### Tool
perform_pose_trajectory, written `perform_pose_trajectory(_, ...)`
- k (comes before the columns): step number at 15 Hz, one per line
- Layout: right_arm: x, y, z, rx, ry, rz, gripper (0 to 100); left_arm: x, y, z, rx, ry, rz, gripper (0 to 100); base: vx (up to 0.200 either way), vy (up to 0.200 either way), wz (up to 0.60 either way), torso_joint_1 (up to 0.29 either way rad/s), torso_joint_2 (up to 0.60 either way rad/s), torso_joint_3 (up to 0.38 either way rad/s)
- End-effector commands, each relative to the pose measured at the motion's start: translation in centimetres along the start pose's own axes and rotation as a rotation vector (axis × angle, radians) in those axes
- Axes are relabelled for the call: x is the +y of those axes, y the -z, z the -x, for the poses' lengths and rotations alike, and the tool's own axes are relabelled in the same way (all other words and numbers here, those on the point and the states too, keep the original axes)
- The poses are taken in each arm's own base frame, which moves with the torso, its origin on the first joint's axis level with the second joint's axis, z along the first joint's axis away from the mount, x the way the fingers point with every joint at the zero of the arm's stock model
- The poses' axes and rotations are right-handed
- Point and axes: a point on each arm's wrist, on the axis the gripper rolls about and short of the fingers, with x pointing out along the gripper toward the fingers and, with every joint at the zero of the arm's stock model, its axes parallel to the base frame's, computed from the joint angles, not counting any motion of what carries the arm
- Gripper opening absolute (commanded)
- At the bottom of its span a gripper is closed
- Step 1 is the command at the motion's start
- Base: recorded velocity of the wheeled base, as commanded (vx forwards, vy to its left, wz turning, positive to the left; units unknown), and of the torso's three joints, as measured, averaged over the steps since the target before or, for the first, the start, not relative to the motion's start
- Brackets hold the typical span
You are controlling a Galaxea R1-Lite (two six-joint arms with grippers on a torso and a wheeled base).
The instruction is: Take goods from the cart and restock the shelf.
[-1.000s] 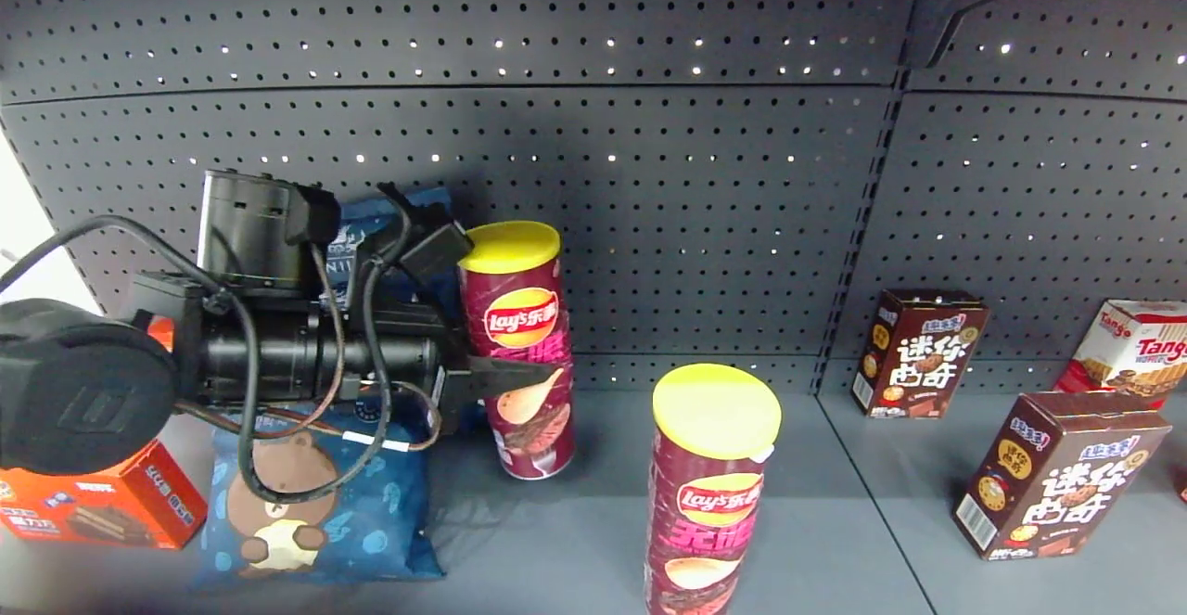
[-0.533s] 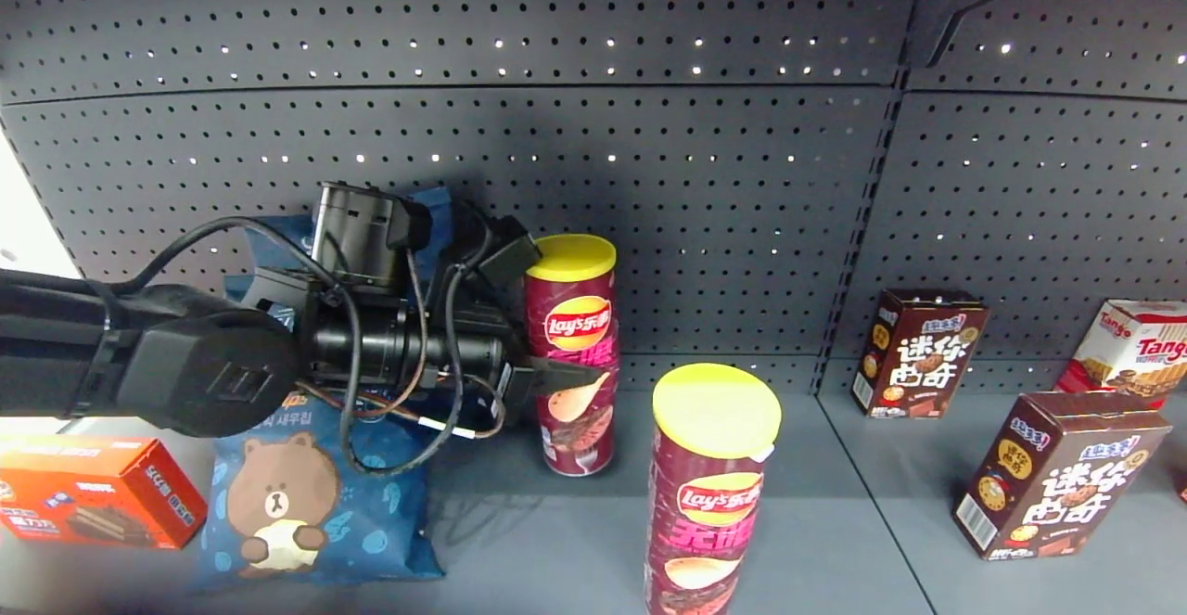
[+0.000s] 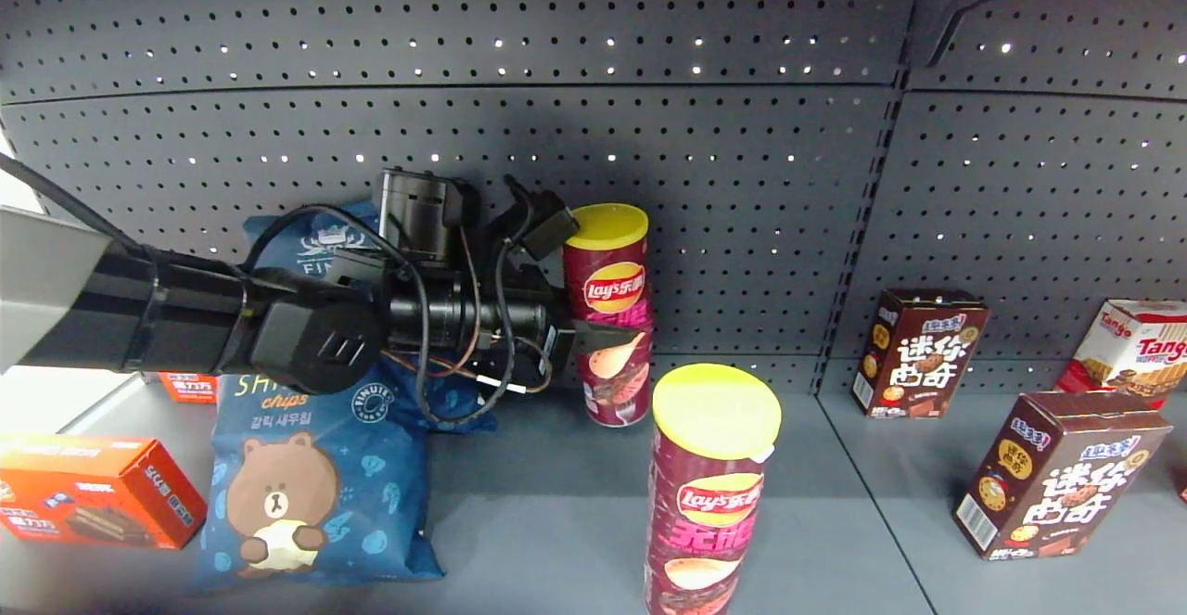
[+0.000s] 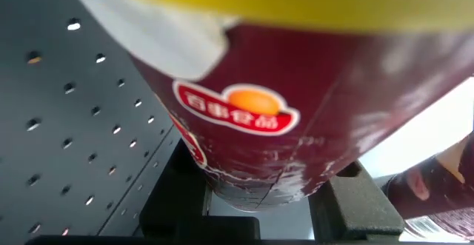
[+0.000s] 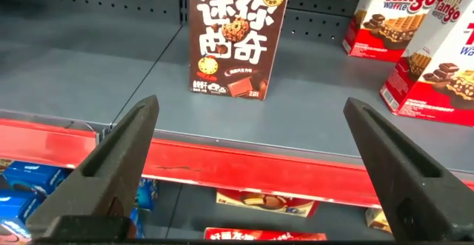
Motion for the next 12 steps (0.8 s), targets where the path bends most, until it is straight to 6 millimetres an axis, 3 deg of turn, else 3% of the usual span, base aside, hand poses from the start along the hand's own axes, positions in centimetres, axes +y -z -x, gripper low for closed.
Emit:
perform_pose_trajectory(1, 0.0, 0.0, 0.0, 0.002, -0.001, 0.002, 100, 0.7, 0.8, -0.9, 0.012, 0.005, 0.009, 0, 0.0, 0.0, 0.0, 0.0, 0.0, 0.0)
perform_pose_trajectory(12, 0.0, 0.0, 0.0, 0.002, -0.001, 0.002, 100, 1.1, 2.0, -3.8, 0.026, 0.036, 0.008, 0, 0.0, 0.0, 0.0, 0.0, 0.0, 0.0)
